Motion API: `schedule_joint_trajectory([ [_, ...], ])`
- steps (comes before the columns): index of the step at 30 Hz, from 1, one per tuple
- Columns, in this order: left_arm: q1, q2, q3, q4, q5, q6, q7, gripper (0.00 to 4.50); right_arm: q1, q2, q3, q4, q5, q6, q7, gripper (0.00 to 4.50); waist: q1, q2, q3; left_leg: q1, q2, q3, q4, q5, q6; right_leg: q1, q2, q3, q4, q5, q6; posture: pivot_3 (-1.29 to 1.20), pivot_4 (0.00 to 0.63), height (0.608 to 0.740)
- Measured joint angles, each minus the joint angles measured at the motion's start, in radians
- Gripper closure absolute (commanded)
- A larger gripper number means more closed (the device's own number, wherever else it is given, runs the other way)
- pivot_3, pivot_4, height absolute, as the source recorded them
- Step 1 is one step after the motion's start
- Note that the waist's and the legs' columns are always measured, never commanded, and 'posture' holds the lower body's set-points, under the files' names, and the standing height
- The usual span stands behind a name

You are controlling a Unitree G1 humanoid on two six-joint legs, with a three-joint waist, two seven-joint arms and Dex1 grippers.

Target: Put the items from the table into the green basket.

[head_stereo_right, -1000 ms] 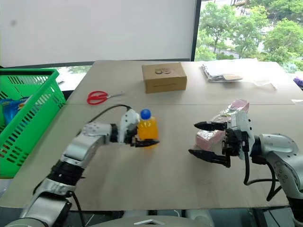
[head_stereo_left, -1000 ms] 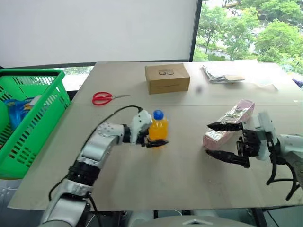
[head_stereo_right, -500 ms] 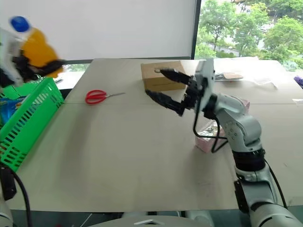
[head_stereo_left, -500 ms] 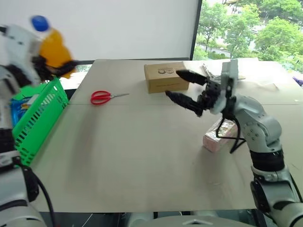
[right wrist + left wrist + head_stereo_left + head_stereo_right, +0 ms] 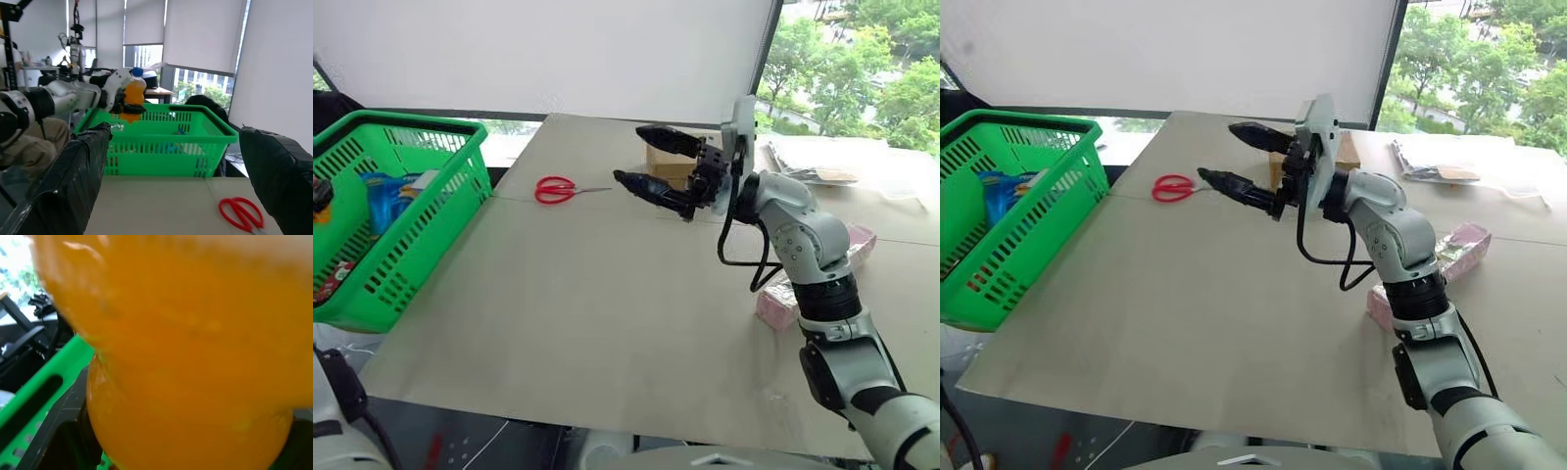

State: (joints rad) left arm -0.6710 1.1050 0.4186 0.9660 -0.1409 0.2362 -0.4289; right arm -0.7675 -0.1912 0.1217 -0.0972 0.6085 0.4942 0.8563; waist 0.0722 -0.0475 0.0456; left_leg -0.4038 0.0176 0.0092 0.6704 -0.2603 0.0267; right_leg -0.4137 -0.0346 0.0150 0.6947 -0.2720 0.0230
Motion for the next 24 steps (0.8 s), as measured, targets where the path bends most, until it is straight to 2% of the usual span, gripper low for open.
schedule_joint_trajectory([
  [1, -0.008, -0.009, -0.009, 0.022, 0.002, -0.019, -0.002, 0.31, 0.004, -0.006, 0.011, -0.019, 0.002, 0.026, -0.004, 0.0, 0.0, 0.0, 0.0, 0.0, 0.0, -0.001, 0.0, 0.001, -0.001, 0.0, -0.001, -0.002, 0.0, 0.0, -0.001, 0.16, 0.0, 0.724],
  [2, -0.015, -0.012, -0.017, 0.029, 0.003, -0.032, -0.003, 0.15, 0.008, -0.013, 0.019, -0.028, 0.0, 0.034, -0.004, 0.0, 0.0, -0.002, -0.001, 0.0, 0.0, -0.002, 0.0, 0.001, -0.002, 0.0, -0.001, -0.004, 0.0, 0.001, -0.002, 0.15, 0.0, 0.724],
  [8, -0.107, -0.039, -0.046, 0.059, 0.021, -0.132, 0.004, 0.15, 0.032, -0.05, 0.023, -0.059, -0.01, 0.073, -0.025, 0.0, -0.006, -0.006, -0.005, 0.001, 0.0, -0.003, 0.0, 0.002, -0.003, 0.0, -0.002, -0.007, 0.0, 0.002, -0.004, 0.13, 0.0, 0.724],
  [11, -0.164, -0.06, -0.049, 0.076, 0.021, -0.186, 0.029, 0.15, 0.053, -0.083, 0.008, -0.073, -0.01, 0.081, -0.036, 0.0, -0.008, -0.005, -0.006, 0.0, 0.0, -0.003, -0.001, 0.002, -0.003, 0.0, -0.002, -0.007, 0.0, 0.002, -0.004, 0.13, 0.0, 0.724],
  [14, -0.217, -0.14, -0.078, 0.038, 0.017, -0.226, -0.033, 0.15, 0.107, -0.142, -0.041, -0.091, -0.005, 0.093, -0.045, 0.0, 0.003, -0.004, -0.007, -0.002, -0.002, -0.006, 0.0, 0.002, -0.003, 0.0, -0.005, -0.012, 0.0, 0.002, -0.004, 0.11, 0.0, 0.724],
  [17, -0.227, -0.265, -0.18, -0.101, 0.01, -0.207, -0.181, 0.15, 0.166, -0.213, -0.103, -0.117, -0.006, 0.097, -0.062, 0.0, 0.003, -0.002, -0.008, -0.006, -0.003, -0.008, 0.001, 0.002, -0.003, 0.0, -0.006, -0.014, -0.001, 0.002, -0.004, 0.08, 0.0, 0.724],
  [20, -0.225, -0.454, -0.311, -0.296, -0.013, -0.097, -0.29, 0.15, 0.266, -0.316, -0.18, -0.149, -0.009, 0.12, -0.083, 0.0, 0.006, 0.0, -0.008, -0.01, -0.007, -0.012, 0.005, 0.002, -0.002, -0.001, -0.009, -0.018, -0.002, 0.002, -0.003, 0.05, 0.0, 0.724],
  [23, -0.221, -0.558, -0.399, -0.405, -0.02, 0.003, -0.327, 0.15, 0.329, -0.362, -0.216, -0.181, -0.009, 0.138, -0.102, 0.0, -0.022, 0.002, -0.008, -0.01, -0.007, -0.011, 0.005, 0.002, -0.002, -0.001, -0.007, -0.016, 0.0, 0.002, -0.003, -0.01, 0.0, 0.724],
  [24, -0.224, -0.621, -0.439, -0.452, -0.021, 0.055, -0.346, 0.15, 0.382, -0.395, -0.25, -0.209, -0.009, 0.148, -0.113, 0.0, -0.033, 0.004, -0.009, -0.011, -0.007, -0.012, 0.005, 0.002, -0.002, -0.001, -0.005, -0.016, -0.001, 0.002, -0.003, -0.01, 0.0, 0.724],
])
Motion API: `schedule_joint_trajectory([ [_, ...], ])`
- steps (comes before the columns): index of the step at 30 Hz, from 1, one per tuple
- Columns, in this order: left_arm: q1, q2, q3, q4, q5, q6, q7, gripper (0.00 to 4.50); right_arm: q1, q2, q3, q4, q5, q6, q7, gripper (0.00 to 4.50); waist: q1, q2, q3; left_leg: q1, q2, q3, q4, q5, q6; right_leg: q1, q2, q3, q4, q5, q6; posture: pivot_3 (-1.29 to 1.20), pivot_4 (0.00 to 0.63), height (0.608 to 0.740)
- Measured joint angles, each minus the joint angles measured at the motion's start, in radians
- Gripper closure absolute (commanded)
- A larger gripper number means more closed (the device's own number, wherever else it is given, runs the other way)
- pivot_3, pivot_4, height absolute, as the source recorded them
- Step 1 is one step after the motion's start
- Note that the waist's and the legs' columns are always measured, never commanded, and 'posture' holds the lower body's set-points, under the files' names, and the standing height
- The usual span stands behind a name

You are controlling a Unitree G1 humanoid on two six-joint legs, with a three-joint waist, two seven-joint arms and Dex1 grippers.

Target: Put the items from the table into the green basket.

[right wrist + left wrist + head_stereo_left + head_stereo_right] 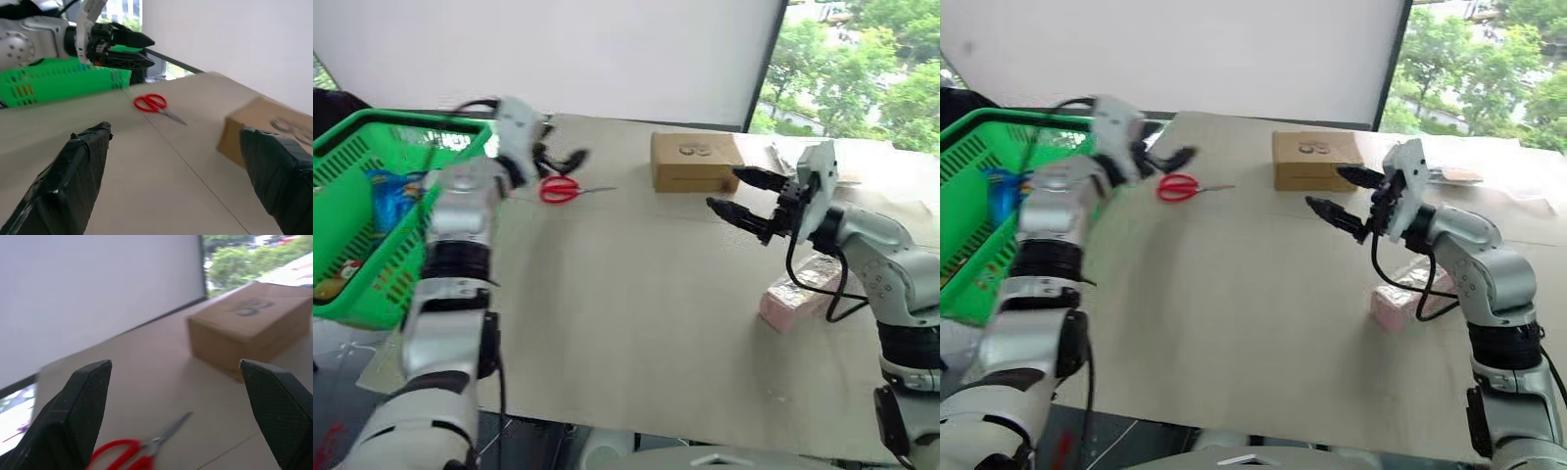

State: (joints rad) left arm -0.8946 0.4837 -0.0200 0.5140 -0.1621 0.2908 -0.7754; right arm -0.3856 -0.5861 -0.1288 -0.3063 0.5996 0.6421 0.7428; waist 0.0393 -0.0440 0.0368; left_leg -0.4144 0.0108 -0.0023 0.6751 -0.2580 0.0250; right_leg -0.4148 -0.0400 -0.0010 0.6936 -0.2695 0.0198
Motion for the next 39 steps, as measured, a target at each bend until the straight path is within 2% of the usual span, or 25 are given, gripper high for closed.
schedule_joint_trajectory([
  [1, 0.002, -0.032, -0.025, -0.024, -0.002, 0.018, -0.01, 0.15, 0.023, -0.016, -0.015, -0.005, 0.0, 0.008, -0.004, 0.0, -0.002, 0.002, -0.001, 0.001, 0.0, 0.0, 0.0, 0.0, 0.0, 0.001, 0.0, 0.0, 0.001, 0.0, 0.0, -0.03, 0.0, 0.724],
  [5, 0.008, -0.268, -0.181, -0.071, 0.007, 0.098, -0.024, 0.15, 0.187, -0.078, -0.129, -0.063, 0.014, 0.036, -0.023, 0.0, -0.032, 0.013, -0.001, 0.001, -0.001, 0.002, 0.002, 0.0, 0.001, 0.001, 0.007, 0.003, 0.0, 0.0, 0.001, -0.11, 0.0, 0.724],
  [7, 0.012, -0.324, -0.211, -0.069, 0.014, 0.112, -0.012, 0.15, 0.238, -0.099, -0.168, -0.078, 0.012, 0.039, -0.032, 0.0, -0.047, 0.015, -0.001, 0.002, -0.001, 0.002, 0.003, 0.0, 0.002, 0.001, 0.009, 0.004, 0.0, 0.0, 0.001, -0.15, 0.0, 0.724],
  [10, 0.01, -0.483, -0.227, -0.008, 0.024, 0.119, 0.072, 0.15, 0.409, -0.123, -0.275, -0.125, -0.005, 0.045, -0.064, 0.0, -0.076, 0.022, -0.003, 0.006, -0.001, 0.002, 0.006, 0.0, 0.002, 0.006, 0.015, 0.009, 0.001, -0.001, 0.002, -0.19, 0.0, 0.724],
  [15, -0.04, -0.554, -0.229, 0.122, 0.065, 0.074, 0.146, 0.15, 0.476, -0.07, -0.303, -0.18, -0.031, 0.051, -0.168, 0.0, -0.134, 0.026, 0.0, 0.02, -0.002, -0.001, 0.005, 0.0, 0.002, 0.017, 0.025, 0.02, 0.001, -0.003, 0.006, -0.24, 0.0, 0.724],
  [17, -0.07, -0.55, -0.223, 0.146, 0.071, 0.032, 0.148, 0.15, 0.436, 0.017, -0.294, -0.186, -0.047, 0.062, -0.271, 0.0, -0.166, 0.027, -0.001, 0.023, -0.002, -0.002, 0.005, 0.0, 0.002, 0.018, 0.029, 0.025, 0.001, -0.003, 0.006, -0.24, 0.0, 0.724],
  [21, -0.086, -0.472, -0.224, 0.121, 0.081, -0.035, 0.087, 0.15, 0.28, 0.173, -0.249, -0.168, -0.069, 0.125, -0.487, 0.0, -0.225, 0.03, -0.001, 0.033, -0.004, 0.0, -0.005, 0.0, 0.002, 0.021, 0.03, 0.038, 0.001, -0.003, 0.006, -0.22, 0.0, 0.724],
  [25, 0.011, -0.254, -0.223, -0.066, 0.069, 0.01, -0.079, 0.15, 0.135, 0.289, -0.234, -0.039, -0.121, 0.163, -0.666, 0.0, -0.257, 0.032, -0.002, 0.034, 0.0, -0.003, -0.008, 0.0, 0.002, 0.019, 0.037, 0.045, 0.001, -0.002, 0.005, -0.15, 0.0, 0.724],
  [28, 0.084, -0.107, -0.199, -0.22, 0.028, 0.112, -0.183, 0.15, 0.072, 0.327, -0.219, 0.087, -0.154, 0.163, -0.718, 0.0, -0.242, 0.033, -0.002, 0.032, 0.001, -0.006, -0.007, 0.0, 0.002, 0.012, 0.038, 0.044, 0.001, 0.0, 0.002, -0.1, 0.0, 0.724],
  [29, 0.091, -0.093, -0.197, -0.234, 0.021, 0.119, -0.193, 0.15, 0.063, 0.332, -0.215, 0.099, -0.157, 0.163, -0.72, 0.0, -0.234, 0.033, -0.002, 0.031, 0.0, -0.007, -0.007, 0.0, 0.002, 0.012, 0.037, 0.045, 0.001, 0.0, 0.001, -0.07, 0.0, 0.724],
  [30, 0.146, -0.002, -0.181, -0.34, -0.007, 0.157, -0.246, 0.15, 0.01, 0.353, -0.187, 0.168, -0.17, 0.151, -0.72, 0.0, -0.236, 0.034, -0.001, 0.031, 0.0, -0.004, -0.007, 0.0, 0.002, 0.011, 0.037, 0.048, 0.001, 0.0, 0.001, -0.06, 0.0, 0.724],
  [31, 0.156, 0.018, -0.177, -0.363, -0.015, 0.166, -0.259, 0.15, 0.003, 0.354, -0.182, 0.181, -0.173, 0.146, -0.719, 0.0, -0.234, 0.034, -0.001, 0.031, 0.0, -0.004, -0.007, 0.0, 0.002, 0.012, 0.037, 0.049, 0.001, 0.0, 0.001, -0.03, 0.0, 0.724],
  [32, 0.204, 0.09, -0.146, -0.449, -0.044, 0.199, -0.293, 0.15, -0.027, 0.356, -0.159, 0.236, -0.188, 0.129, -0.708, 0.0, -0.228, 0.034, -0.001, 0.031, -0.001, -0.004, -0.007, 0.0, 0.002, 0.011, 0.037, 0.049, 0.001, 0.0, 0.001, 0.0, 0.0, 0.724],
  [35, 0.274, 0.188, -0.086, -0.574, -0.101, 0.257, -0.336, 0.15, -0.059, 0.362, -0.14, 0.323, -0.205, 0.117, -0.703, 0.0, -0.186, 0.033, 0.0, 0.03, -0.001, -0.005, -0.007, 0.0, 0.002, 0.011, 0.036, 0.048, 0.0, 0.0, 0.002, 0.03, 0.0, 0.724],
  [36, 0.332, 0.25, -0.053, -0.655, -0.138, 0.297, -0.355, 0.15, -0.09, 0.375, -0.13, 0.38, -0.216, 0.118, -0.71, 0.0, -0.175, 0.033, 0.0, 0.03, -0.001, -0.004, -0.007, 0.0, 0.002, 0.011, 0.036, 0.048, 0.0, 0.0, 0.001, 0.04, 0.0, 0.724],
  [39, 0.388, 0.299, 0.006, -0.756, -0.192, 0.368, -0.348, 0.15, -0.132, 0.372, -0.12, 0.467, -0.275, 0.118, -0.773, 0.0, -0.131, 0.032, 0.0, 0.031, -0.001, -0.004, -0.007, 0.0, 0.002, 0.011, 0.036, 0.048, 0.0, 0.0, 0.002, 0.06, 0.0, 0.724],
])
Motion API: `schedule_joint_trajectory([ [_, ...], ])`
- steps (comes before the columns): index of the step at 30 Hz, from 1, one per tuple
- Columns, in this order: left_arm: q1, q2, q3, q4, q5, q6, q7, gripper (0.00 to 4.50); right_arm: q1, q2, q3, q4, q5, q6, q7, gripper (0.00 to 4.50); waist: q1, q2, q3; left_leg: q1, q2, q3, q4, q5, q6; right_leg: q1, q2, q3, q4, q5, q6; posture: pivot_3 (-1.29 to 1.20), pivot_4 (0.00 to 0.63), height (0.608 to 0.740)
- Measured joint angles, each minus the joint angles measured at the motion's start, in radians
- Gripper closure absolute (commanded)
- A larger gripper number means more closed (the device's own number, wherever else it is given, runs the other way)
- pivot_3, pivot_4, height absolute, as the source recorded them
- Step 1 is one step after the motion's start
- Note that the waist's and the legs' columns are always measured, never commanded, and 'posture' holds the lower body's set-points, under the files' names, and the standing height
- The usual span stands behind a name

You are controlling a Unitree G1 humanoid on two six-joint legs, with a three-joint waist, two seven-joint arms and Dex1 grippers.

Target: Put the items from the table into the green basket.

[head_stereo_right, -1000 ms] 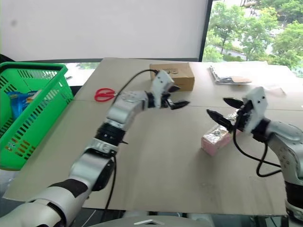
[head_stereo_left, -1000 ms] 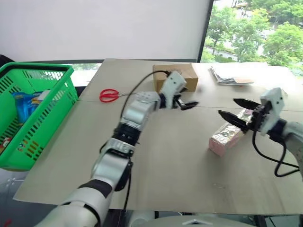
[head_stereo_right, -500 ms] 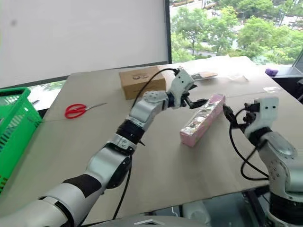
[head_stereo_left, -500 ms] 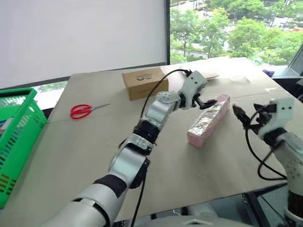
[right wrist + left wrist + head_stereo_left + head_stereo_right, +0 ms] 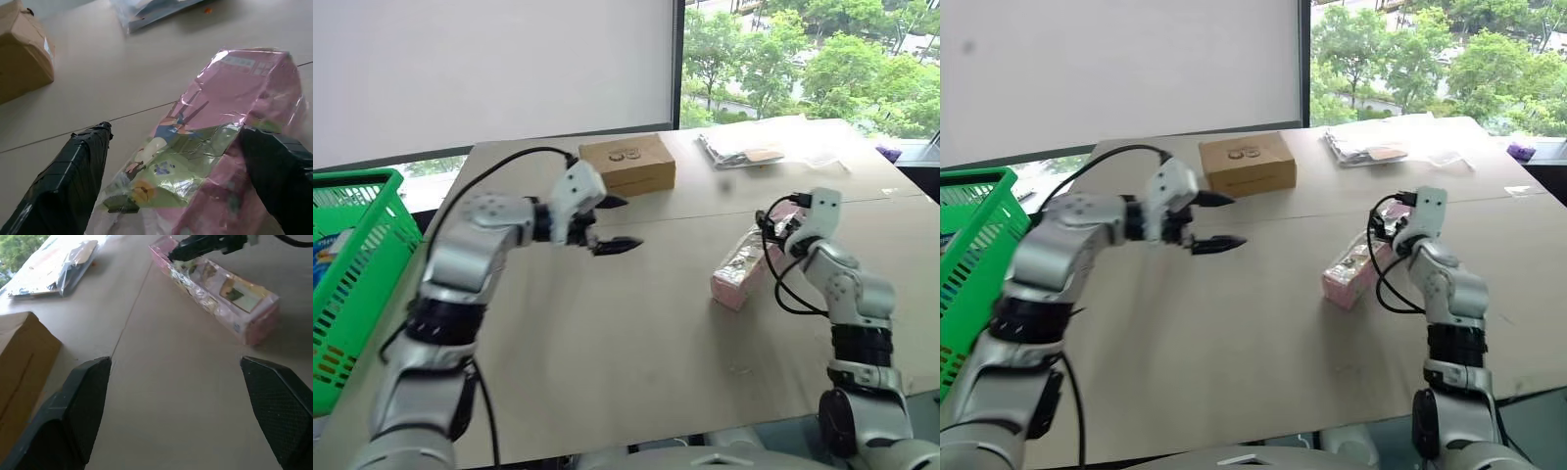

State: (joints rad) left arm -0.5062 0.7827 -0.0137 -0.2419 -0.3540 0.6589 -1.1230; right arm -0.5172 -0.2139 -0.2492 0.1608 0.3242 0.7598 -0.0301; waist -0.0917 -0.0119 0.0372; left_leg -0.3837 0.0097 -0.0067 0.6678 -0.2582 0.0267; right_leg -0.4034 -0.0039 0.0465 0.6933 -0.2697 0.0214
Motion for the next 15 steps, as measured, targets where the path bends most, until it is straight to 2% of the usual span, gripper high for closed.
schedule_joint_trajectory([
  [5, 0.051, 0.043, 0.112, -0.132, -0.093, 0.114, 0.056, 0.15, -0.062, -0.005, 0.0, 0.088, -0.077, 0.024, -0.099, 0.0, 0.05, -0.001, 0.0, 0.003, 0.0, 0.001, 0.001, 0.0, 0.0, 0.002, 0.001, 0.001, 0.001, 0.0, 0.0, 0.08, 0.0, 0.724],
  [12, 0.1, 0.091, 0.164, -0.205, -0.158, 0.184, 0.108, 0.15, -0.083, 0.039, -0.011, 0.051, -0.103, 0.142, -0.178, 0.0, 0.059, -0.004, -0.002, 0.004, 0.0, 0.0, 0.001, 0.0, 0.0, 0.003, 0.002, 0.0, 0.001, 0.0, 0.0, 0.09, 0.0, 0.724],
  [15, 0.097, 0.092, 0.166, -0.213, -0.187, 0.192, 0.12, 0.0, -0.077, 0.081, -0.038, 0.001, -0.119, 0.186, -0.239, 0.85, 0.058, -0.004, -0.002, 0.003, 0.001, 0.0, 0.0, 0.0, 0.0, 0.002, 0.002, 0.0, 0.001, 0.0, 0.0, 0.07, 0.0, 0.724],
])
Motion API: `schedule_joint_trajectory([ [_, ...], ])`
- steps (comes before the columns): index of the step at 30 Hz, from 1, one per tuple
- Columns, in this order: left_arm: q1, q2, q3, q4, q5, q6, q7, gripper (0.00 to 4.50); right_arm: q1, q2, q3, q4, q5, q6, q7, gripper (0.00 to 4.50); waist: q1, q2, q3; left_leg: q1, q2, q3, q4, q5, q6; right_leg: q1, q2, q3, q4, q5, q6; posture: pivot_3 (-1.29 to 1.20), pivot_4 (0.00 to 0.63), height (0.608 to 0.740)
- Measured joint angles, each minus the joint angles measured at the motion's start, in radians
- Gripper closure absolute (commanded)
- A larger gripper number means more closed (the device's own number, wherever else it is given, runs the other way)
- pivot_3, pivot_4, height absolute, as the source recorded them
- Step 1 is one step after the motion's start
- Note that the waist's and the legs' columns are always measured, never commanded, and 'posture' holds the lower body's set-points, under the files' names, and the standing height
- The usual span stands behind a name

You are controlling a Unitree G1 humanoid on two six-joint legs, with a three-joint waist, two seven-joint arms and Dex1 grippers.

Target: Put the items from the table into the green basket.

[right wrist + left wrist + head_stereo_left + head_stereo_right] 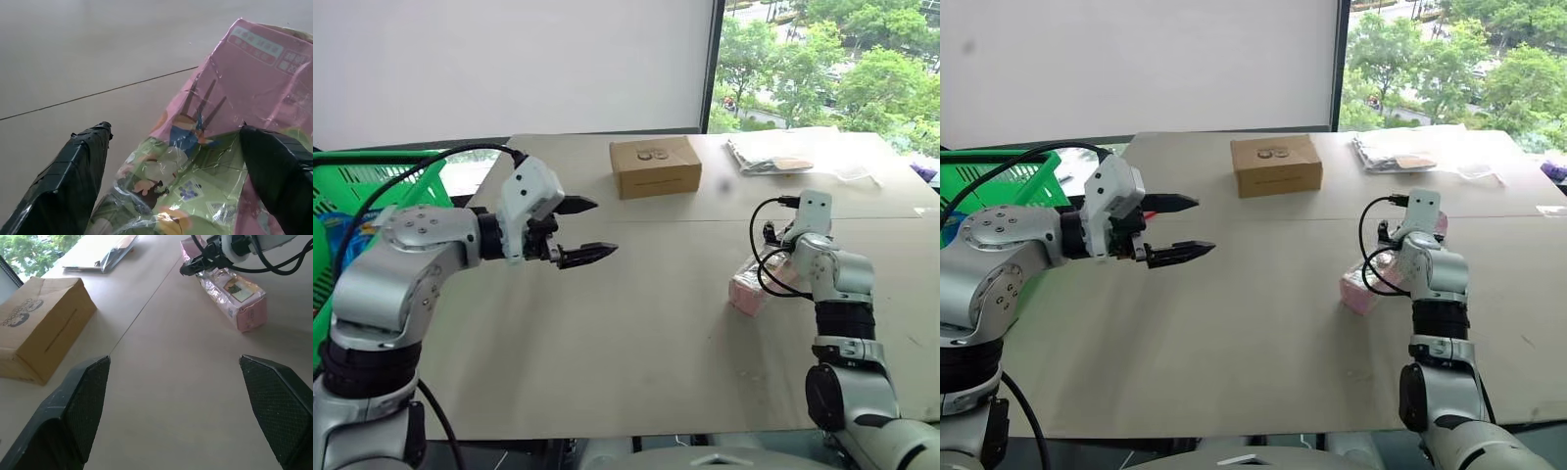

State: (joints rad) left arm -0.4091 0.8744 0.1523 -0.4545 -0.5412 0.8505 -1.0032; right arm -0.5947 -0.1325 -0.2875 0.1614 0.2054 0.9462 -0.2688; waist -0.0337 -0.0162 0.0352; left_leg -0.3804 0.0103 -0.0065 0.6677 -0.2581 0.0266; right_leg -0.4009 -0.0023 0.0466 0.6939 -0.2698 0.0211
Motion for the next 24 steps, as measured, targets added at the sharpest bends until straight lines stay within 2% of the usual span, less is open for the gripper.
schedule_joint_trajectory([
  [1, -0.001, 0.0, 0.001, 0.0, -0.014, 0.004, 0.005, 0.0, 0.006, 0.026, -0.021, -0.035, -0.006, 0.022, -0.035, 1.42, 0.0, 0.0, 0.0, 0.0, 0.0, 0.0, 0.0, 0.0, 0.0, 0.0, 0.0, 0.0, 0.0, 0.0, 0.0, 0.07, 0.0, 0.724],
  [3, -0.003, 0.0, 0.001, 0.001, -0.02, 0.01, 0.008, 0.0, 0.01, 0.048, -0.039, -0.065, -0.009, 0.04, -0.066, 2.12, 0.0, 0.0, 0.0, 0.0, 0.0, -0.001, 0.0, 0.0, 0.0, 0.0, 0.0, 0.0, 0.0, 0.0, 0.0, 0.07, 0.0, 0.724],
  [6, -0.003, 0.004, 0.001, 0.006, -0.039, 0.016, 0.01, 0.0, 0.024, 0.108, -0.083, -0.13, -0.018, 0.078, -0.127, 3.81, 0.004, 0.0, 0.0, -0.001, 0.0, -0.001, 0.0, 0.0, 0.0, 0.0, 0.0, -0.001, -0.001, 0.0, 0.0, 0.05, 0.0, 0.724],
  [8, -0.005, 0.004, -0.001, 0.009, -0.049, 0.016, 0.009, 0.0, 0.025, 0.128, -0.103, -0.152, -0.017, 0.095, -0.145, 4.47, 0.005, 0.0, 0.0, -0.001, 0.0, -0.001, 0.0, 0.0, 0.0, 0.0, -0.001, -0.001, -0.001, 0.0, 0.0, 0.05, 0.0, 0.724],
  [19, -0.049, 0.005, -0.047, 0.05, -0.044, 0.008, 0.023, 0.0, 0.016, 0.153, -0.144, -0.196, -0.021, 0.121, -0.192, 4.49, 0.003, 0.001, 0.001, -0.002, -0.001, -0.001, -0.001, 0.0, 0.0, 0.0, -0.001, -0.002, -0.004, -0.001, 0.001, 0.03, 0.0, 0.724],
  [24, -0.063, -0.019, -0.046, 0.055, -0.05, 0.006, 0.047, 0.0, -0.004, 0.117, -0.085, -0.207, -0.007, 0.077, -0.074, 4.49, -0.009, 0.006, 0.006, -0.002, -0.001, 0.0, -0.001, 0.0, 0.0, -0.001, -0.001, -0.001, -0.004, -0.002, 0.003, 0.04, 0.0, 0.724],
])
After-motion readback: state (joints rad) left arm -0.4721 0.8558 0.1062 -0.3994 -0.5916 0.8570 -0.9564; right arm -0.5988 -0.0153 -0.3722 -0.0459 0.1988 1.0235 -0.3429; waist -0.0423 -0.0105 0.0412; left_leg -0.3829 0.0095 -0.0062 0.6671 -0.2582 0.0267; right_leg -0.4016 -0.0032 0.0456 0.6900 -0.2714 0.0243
